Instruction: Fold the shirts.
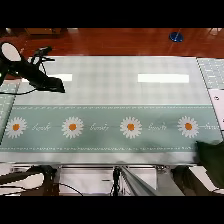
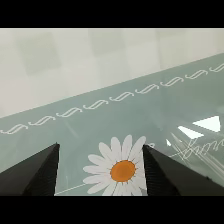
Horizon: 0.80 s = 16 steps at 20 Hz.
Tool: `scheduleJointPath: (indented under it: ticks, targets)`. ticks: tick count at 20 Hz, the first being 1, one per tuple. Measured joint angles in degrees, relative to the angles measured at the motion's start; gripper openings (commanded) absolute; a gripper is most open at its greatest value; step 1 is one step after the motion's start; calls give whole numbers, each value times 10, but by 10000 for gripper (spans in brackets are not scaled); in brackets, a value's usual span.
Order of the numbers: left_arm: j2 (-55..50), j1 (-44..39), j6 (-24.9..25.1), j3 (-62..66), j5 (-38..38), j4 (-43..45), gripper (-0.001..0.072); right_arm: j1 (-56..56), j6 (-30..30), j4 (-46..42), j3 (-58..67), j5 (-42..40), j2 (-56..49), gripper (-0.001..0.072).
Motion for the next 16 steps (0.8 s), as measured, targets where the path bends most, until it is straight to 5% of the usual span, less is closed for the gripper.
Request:
scheduleJointPath:
  ticks: [3, 5, 6, 12, 16]
  targets:
    - [0, 0, 0, 5, -3, 0, 599, -19, 0, -8, -2, -16, -12, 67]
    - [0, 0, 0, 7, -3, 0, 599, -37, 0, -10, -2, -25, -19, 467]
    - [0, 0, -1, 7, -3, 0, 599, -47, -1, -10, -2, -31, -21, 544]
    - [-3, 0, -7, 8, 0, 0, 605, -66, -4, 5, 10, -118, -25, 537]
    - [-10, 0, 12, 8, 26, 0, 612, 54, 8, 202, 108, -361, -29, 507]
